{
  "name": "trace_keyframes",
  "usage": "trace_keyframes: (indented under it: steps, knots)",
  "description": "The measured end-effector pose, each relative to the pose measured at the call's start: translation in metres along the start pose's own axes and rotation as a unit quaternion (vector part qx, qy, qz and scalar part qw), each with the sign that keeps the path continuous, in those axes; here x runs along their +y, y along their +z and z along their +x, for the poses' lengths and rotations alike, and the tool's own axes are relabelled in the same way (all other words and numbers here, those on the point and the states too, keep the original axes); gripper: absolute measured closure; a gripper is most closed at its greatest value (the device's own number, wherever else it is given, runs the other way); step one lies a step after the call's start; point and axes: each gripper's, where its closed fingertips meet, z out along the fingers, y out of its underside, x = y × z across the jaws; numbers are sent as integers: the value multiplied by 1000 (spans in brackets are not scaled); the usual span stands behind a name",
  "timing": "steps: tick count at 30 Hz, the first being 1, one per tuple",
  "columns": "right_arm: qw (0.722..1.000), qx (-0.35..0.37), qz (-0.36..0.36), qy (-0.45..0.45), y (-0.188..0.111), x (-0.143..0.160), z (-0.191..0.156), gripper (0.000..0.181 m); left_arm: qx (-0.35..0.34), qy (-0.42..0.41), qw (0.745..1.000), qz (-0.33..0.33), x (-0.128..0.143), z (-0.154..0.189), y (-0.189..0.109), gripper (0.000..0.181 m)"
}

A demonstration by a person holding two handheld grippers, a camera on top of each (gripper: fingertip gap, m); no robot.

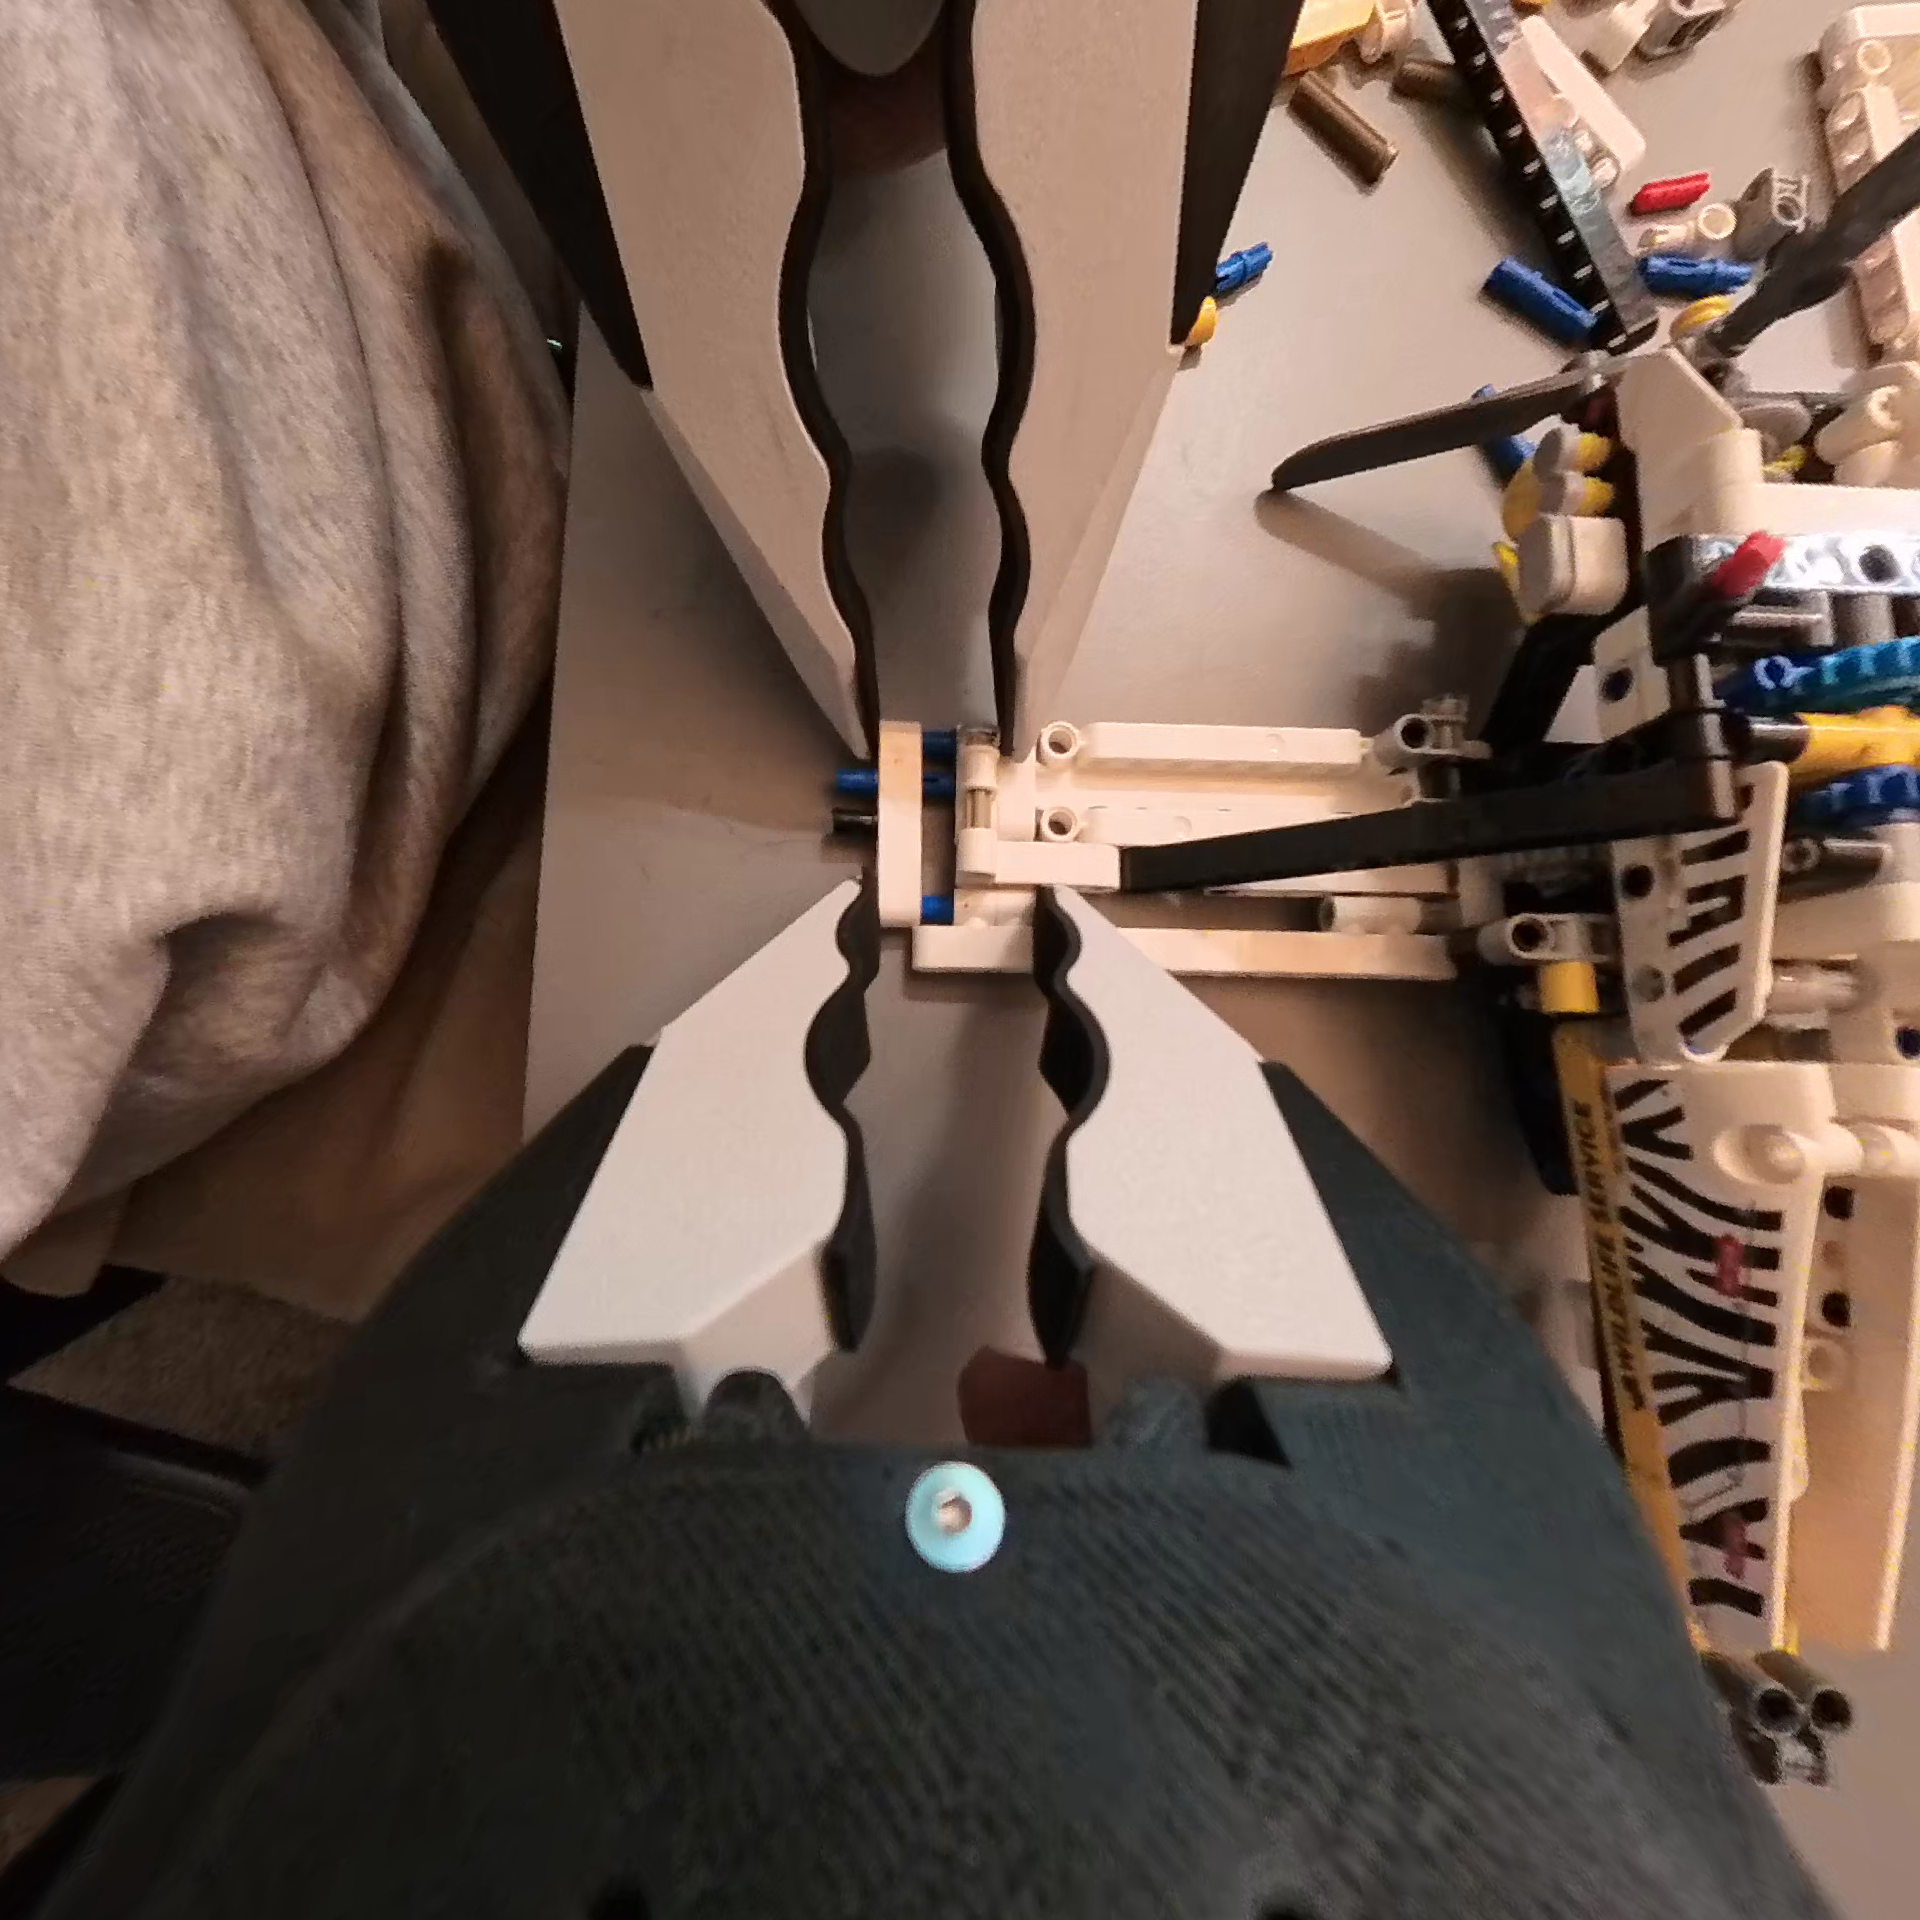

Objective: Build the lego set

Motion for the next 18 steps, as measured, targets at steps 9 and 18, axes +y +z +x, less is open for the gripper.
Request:
trace_keyframes:
  steps: [9,18]
  knots:
    - [1000,5,12,4,0,0,1,152,1,-7,1000,1,0,-1,0,161]
    - [999,30,39,8,-1,-1,0,149,8,11,1000,1,0,4,0,150]
